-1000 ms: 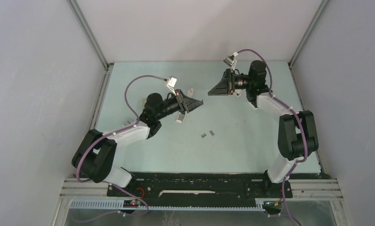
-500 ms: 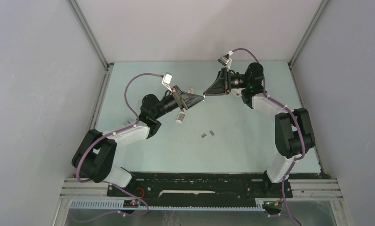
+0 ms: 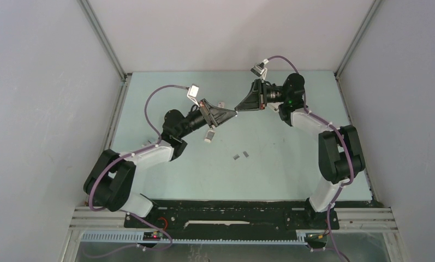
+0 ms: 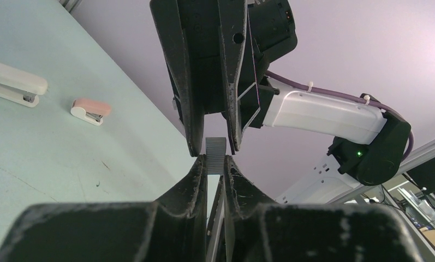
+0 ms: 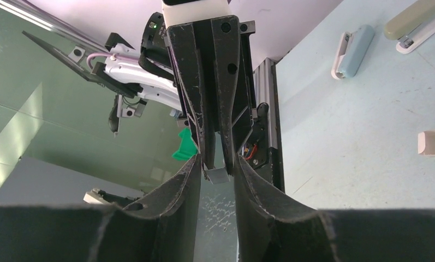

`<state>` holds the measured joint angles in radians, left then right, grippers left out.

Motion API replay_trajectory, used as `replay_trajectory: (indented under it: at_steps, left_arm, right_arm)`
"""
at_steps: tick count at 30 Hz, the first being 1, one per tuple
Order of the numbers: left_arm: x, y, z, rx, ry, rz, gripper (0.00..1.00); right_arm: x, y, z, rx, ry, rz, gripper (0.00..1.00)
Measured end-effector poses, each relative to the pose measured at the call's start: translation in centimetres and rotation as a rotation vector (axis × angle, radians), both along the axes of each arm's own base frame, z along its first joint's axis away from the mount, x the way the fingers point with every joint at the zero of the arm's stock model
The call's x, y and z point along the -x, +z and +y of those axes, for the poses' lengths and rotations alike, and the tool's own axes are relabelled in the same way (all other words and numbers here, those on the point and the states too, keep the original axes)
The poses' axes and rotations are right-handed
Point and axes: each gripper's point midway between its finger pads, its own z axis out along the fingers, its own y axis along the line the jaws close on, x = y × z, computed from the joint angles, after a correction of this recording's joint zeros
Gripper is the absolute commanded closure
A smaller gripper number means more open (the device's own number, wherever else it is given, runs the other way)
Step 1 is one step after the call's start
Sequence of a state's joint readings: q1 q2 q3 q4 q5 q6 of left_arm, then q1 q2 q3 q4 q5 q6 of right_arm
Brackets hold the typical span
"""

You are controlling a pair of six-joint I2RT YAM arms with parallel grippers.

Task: Unload the staples from the stapler
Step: Pick up the staple from the center of the board.

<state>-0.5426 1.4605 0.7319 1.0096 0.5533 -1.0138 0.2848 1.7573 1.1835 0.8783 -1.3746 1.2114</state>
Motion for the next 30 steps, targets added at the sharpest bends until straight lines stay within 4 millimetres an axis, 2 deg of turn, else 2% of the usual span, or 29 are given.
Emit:
replay_trajectory:
  at_steps: [6, 9, 14, 24, 30]
  left_arm:
    - [0.03, 0.03, 0.01, 0.004, -0.001, 0.005, 0.96]
    - [0.12, -0.14, 0.08, 0.007, -0.001, 0.007, 0.96]
    - [0.19, -0.02, 0.11, 0.019, -0.003, 0.012, 0.9]
    - [0.19, 0.04, 0.13, 0.036, -0.006, 0.012, 0.63]
    - [0.35, -0.9, 0.34, 0.027, 0.002, 0.025, 0.46]
  right_arm:
    - [0.13, 0.05, 0.13, 0.0, 0.004, 0.005, 0.72]
    - [0.2, 0.07, 0.17, 0.0, 0.006, 0.004, 0.79]
    - [0.2, 0.07, 0.2, 0.0, 0.005, 0.005, 0.86]
    - [0.27, 0.33, 0.2, -0.003, 0.004, 0.014, 0.88]
    - [0.46, 0.74, 0.14, -0.008, 0.004, 0.0, 0.88]
